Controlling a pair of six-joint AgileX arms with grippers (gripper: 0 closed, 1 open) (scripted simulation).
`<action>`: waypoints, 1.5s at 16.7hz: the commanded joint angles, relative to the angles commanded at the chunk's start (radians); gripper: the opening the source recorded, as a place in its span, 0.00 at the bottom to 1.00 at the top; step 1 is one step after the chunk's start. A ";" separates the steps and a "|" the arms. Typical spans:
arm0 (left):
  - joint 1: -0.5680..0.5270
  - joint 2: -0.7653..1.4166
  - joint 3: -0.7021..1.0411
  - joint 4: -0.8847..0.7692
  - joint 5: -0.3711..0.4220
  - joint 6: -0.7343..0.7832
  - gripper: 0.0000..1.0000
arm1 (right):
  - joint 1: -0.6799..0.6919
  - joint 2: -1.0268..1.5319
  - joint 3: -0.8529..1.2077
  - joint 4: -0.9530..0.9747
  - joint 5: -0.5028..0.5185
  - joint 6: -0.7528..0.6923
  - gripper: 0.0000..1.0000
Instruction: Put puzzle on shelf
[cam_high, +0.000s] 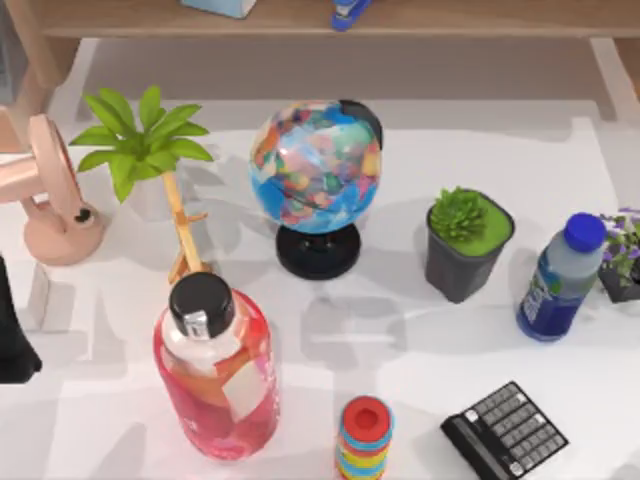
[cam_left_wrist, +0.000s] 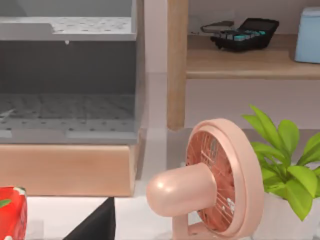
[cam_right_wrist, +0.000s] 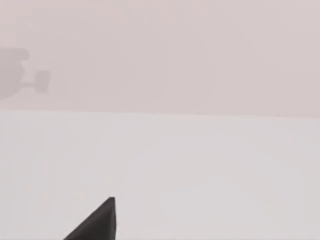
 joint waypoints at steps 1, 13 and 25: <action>0.000 0.000 0.000 0.000 0.000 0.000 1.00 | 0.034 0.014 0.071 -0.120 0.012 0.041 1.00; 0.000 0.000 0.000 0.000 0.000 0.000 1.00 | 0.337 0.220 0.488 -0.900 0.041 0.298 1.00; 0.000 0.000 0.000 0.000 0.000 0.000 1.00 | 0.345 0.274 0.426 -0.788 0.044 0.307 1.00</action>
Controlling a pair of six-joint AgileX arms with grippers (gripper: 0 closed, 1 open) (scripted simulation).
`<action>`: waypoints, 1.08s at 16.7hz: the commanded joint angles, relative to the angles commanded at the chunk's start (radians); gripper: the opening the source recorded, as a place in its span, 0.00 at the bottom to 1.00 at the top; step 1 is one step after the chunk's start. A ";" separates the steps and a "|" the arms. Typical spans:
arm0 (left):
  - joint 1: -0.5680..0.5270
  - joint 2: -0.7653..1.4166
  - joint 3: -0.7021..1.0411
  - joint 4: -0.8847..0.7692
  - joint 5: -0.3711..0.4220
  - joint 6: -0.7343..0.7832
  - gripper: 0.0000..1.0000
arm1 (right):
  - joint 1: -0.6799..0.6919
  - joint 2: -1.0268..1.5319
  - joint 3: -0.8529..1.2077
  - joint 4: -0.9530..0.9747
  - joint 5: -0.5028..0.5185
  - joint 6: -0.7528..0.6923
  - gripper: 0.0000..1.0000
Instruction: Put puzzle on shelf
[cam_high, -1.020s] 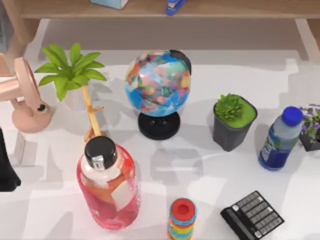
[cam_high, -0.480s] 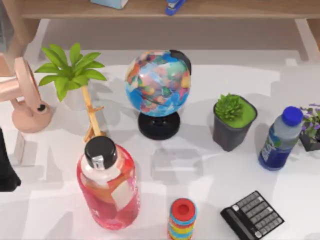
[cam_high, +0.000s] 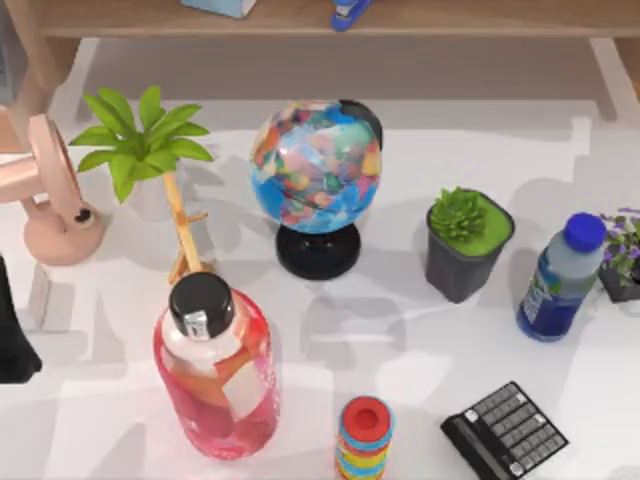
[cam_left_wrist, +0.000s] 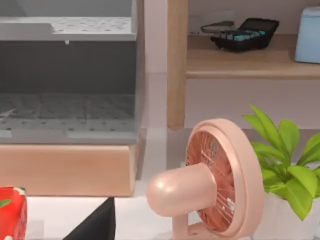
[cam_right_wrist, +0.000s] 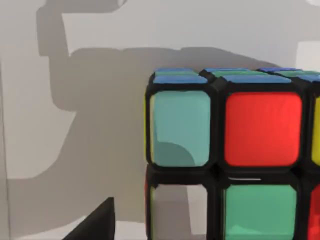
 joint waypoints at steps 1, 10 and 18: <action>0.000 0.000 0.000 0.000 0.000 0.000 1.00 | 0.003 0.011 -0.011 0.021 0.001 0.002 1.00; 0.000 0.000 0.000 0.000 0.000 0.000 1.00 | 0.008 0.027 -0.024 0.055 0.001 0.008 0.77; 0.000 0.000 0.000 0.000 0.000 0.000 1.00 | 0.008 0.027 -0.024 0.055 0.001 0.008 0.17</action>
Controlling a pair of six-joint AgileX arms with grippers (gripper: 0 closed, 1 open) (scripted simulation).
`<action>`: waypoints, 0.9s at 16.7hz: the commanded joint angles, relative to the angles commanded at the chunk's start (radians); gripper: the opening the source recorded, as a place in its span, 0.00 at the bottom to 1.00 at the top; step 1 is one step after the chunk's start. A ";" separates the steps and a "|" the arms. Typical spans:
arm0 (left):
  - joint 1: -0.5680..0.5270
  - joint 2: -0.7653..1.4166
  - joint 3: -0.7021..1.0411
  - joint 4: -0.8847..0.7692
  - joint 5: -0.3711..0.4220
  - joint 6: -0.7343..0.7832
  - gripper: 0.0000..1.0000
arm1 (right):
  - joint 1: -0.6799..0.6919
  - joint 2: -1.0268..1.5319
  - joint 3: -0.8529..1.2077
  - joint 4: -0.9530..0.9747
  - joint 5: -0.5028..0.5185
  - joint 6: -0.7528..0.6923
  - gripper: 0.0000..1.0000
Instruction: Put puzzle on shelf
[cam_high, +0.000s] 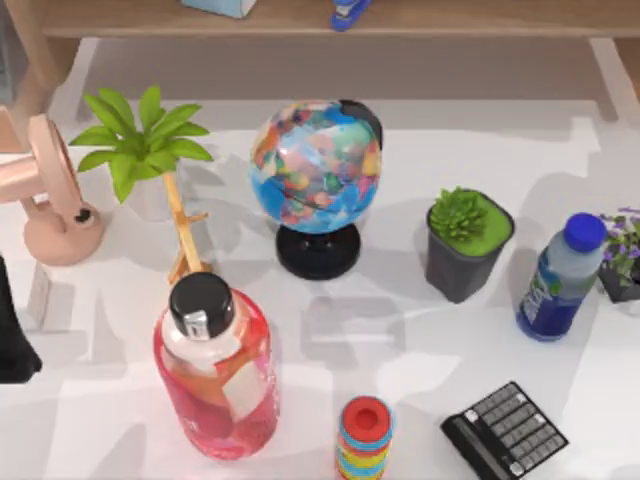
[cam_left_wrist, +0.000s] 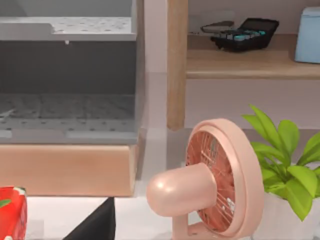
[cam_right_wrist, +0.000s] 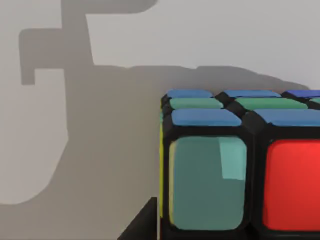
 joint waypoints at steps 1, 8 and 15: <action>0.000 0.000 0.000 0.000 0.000 0.000 1.00 | 0.000 0.000 0.000 0.000 0.000 0.000 0.10; 0.000 0.000 0.000 0.000 0.000 0.000 1.00 | 0.000 0.000 0.000 0.000 0.000 0.000 0.00; 0.000 0.000 0.000 0.000 0.000 0.000 1.00 | 0.009 -0.027 0.012 -0.055 0.061 -0.005 0.00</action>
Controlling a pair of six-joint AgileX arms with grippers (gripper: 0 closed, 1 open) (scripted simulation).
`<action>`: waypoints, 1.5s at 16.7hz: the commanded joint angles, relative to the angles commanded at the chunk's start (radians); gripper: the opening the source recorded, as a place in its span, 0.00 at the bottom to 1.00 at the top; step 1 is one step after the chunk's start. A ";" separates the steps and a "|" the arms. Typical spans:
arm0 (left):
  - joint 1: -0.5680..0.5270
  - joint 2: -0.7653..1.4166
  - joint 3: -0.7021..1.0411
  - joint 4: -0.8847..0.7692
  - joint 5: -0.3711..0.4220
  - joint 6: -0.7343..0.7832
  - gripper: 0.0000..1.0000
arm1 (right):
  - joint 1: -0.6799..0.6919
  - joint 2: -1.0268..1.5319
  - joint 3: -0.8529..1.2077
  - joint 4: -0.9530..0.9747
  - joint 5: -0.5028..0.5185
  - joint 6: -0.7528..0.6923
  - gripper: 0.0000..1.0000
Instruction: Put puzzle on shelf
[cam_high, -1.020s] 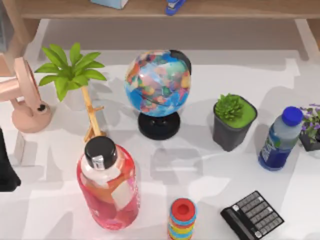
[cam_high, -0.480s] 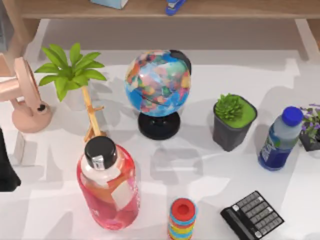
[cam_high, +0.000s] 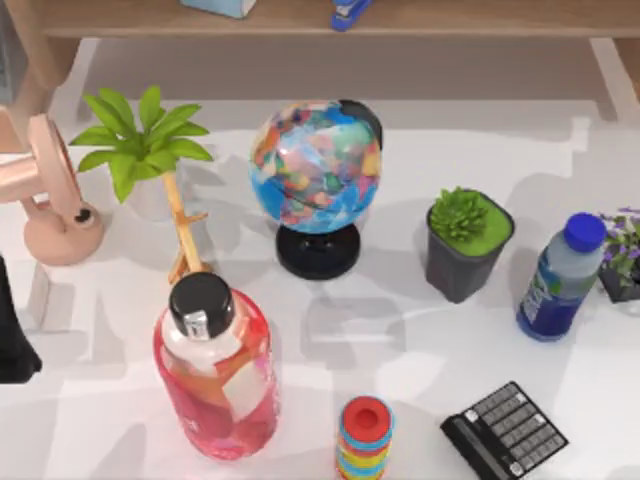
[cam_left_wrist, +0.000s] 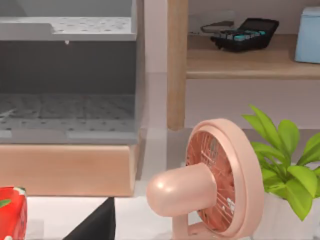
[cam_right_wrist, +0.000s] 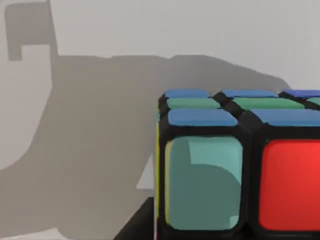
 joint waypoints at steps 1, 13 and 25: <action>0.000 0.000 0.000 0.000 0.000 0.000 1.00 | 0.006 -0.012 0.010 -0.024 0.031 -0.004 0.00; 0.000 0.000 0.000 0.000 0.000 0.000 1.00 | 0.001 -0.007 0.135 -0.136 0.056 -0.013 0.00; 0.000 0.000 0.000 0.000 0.000 0.000 1.00 | -0.008 0.030 0.132 -0.086 -0.056 0.007 0.00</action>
